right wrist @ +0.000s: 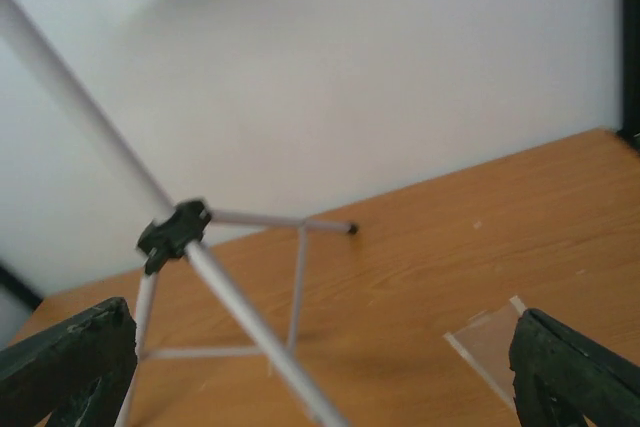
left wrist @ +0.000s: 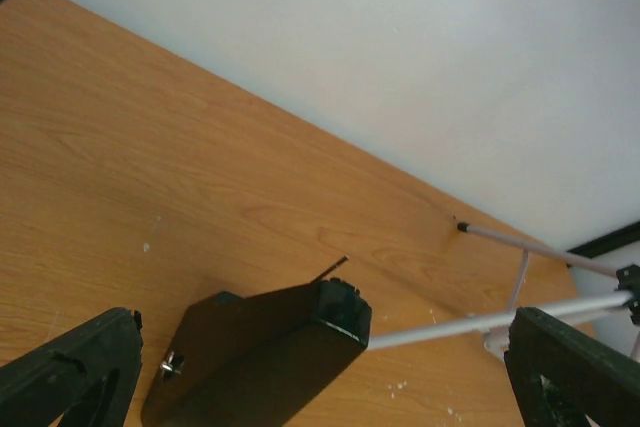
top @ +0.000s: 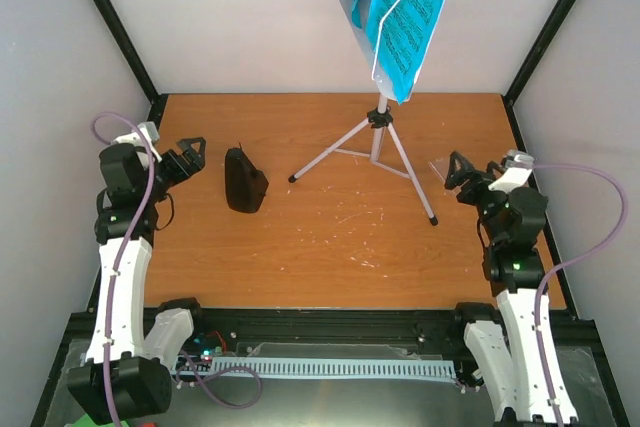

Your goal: Pack up the instrument practice props

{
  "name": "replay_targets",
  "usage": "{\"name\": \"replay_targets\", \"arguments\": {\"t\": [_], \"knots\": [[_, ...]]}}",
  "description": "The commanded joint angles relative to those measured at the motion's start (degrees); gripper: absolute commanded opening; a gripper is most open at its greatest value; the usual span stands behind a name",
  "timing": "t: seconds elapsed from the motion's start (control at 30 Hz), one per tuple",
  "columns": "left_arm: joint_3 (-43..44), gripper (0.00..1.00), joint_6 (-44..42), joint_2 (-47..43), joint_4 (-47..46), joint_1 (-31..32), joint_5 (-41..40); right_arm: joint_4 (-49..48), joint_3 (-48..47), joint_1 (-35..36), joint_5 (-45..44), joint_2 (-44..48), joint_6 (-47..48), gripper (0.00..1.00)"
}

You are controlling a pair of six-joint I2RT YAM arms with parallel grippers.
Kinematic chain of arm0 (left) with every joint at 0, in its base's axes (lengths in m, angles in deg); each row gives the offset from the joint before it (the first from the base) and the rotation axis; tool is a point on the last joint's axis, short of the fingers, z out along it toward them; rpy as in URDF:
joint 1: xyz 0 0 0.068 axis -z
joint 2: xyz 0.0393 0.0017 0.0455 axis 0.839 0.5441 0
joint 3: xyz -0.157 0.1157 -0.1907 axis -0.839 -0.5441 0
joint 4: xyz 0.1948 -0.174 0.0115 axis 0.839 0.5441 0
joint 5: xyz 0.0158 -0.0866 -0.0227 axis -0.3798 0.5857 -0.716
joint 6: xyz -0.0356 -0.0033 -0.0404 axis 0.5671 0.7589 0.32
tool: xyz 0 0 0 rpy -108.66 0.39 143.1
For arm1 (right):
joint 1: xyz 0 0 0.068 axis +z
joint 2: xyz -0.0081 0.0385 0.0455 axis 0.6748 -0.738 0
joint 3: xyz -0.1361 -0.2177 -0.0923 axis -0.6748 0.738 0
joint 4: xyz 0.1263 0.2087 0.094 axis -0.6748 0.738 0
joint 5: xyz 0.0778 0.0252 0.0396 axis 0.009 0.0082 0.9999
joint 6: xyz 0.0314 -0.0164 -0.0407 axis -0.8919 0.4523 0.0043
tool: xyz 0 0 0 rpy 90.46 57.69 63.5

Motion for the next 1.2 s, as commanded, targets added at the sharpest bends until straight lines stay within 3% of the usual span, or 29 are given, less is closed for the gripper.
{"name": "replay_targets", "arguments": {"t": [0.0, 0.13, 0.3, 0.47, 0.67, 0.83, 0.97, 1.17], "knots": [[2.1, 1.00, -4.4, 0.3, 3.0, 0.1, 4.9, -1.7, 0.8, 0.1, 17.8, -5.9, 1.8, 1.00], [3.2, 1.00, -4.3, 1.7, 0.0, 0.1, 8.8, -7.9, 1.8, 0.4, 29.5, -16.5, 0.7, 1.00], [2.9, 0.99, -7.2, 1.5, -6.4, 0.1, 10.3, -9.4, -1.4, 4.4, 24.5, -26.9, 6.0, 1.00], [0.3, 0.99, -11.5, 2.2, -12.1, 0.1, 16.3, -8.3, -6.6, 9.4, 18.2, -37.0, 16.8, 0.90], [-3.5, 0.99, -14.8, 2.0, -17.0, 0.1, 18.4, -12.5, -9.4, 12.3, 8.4, -45.0, 23.5, 0.66], [-4.2, 0.93, -16.4, 1.7, -16.6, 0.1, 19.6, -15.2, -10.6, 13.3, 10.7, -49.3, 23.9, 0.37], [-4.5, 0.90, -17.0, 1.7, -16.1, 0.1, 19.4, -17.6, -10.5, 14.9, 9.0, -50.8, 23.9, 0.20], [-5.1, 0.88, -17.1, 1.8, -16.6, 0.1, 21.1, -22.8, -9.3, 17.5, 3.5, -50.9, 18.5, 0.04]]}}
